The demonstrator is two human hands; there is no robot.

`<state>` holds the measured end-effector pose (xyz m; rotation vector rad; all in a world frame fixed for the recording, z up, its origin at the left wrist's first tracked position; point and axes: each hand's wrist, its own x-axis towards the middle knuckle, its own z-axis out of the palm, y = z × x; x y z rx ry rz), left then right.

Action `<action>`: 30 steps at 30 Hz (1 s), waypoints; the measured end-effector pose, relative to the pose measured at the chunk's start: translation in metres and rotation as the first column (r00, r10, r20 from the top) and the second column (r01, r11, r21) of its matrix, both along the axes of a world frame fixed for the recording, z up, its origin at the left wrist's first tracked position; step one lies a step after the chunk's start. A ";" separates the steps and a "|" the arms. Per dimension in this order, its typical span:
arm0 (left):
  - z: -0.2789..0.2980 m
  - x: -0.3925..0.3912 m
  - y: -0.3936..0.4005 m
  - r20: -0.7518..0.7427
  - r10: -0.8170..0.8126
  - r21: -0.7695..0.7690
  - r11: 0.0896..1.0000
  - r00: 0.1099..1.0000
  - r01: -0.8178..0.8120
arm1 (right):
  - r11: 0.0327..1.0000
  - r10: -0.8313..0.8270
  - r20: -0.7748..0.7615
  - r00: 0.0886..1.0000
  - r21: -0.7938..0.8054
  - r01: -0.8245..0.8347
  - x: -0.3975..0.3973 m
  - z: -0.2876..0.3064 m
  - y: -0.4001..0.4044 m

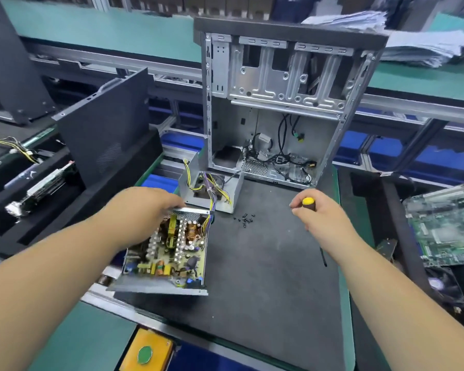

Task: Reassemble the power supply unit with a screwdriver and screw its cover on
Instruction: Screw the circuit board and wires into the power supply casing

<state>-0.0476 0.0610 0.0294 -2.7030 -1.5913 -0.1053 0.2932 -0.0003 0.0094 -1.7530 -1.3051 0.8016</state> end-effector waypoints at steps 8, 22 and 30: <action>0.030 0.007 0.017 0.009 -0.180 0.051 0.982 0.984 0.179 | 0.965 0.226 -0.053 0.973 -0.127 -0.231 -0.061 0.010 0.033; 0.079 0.058 0.010 -0.072 -0.478 0.011 0.877 0.876 0.479 | 0.775 0.630 0.393 0.669 -0.265 -0.574 -0.081 0.077 0.044; 0.103 0.108 0.019 0.011 -0.490 0.156 0.862 0.872 0.483 | 0.955 0.294 0.507 0.810 -0.133 -0.264 -0.060 0.099 0.023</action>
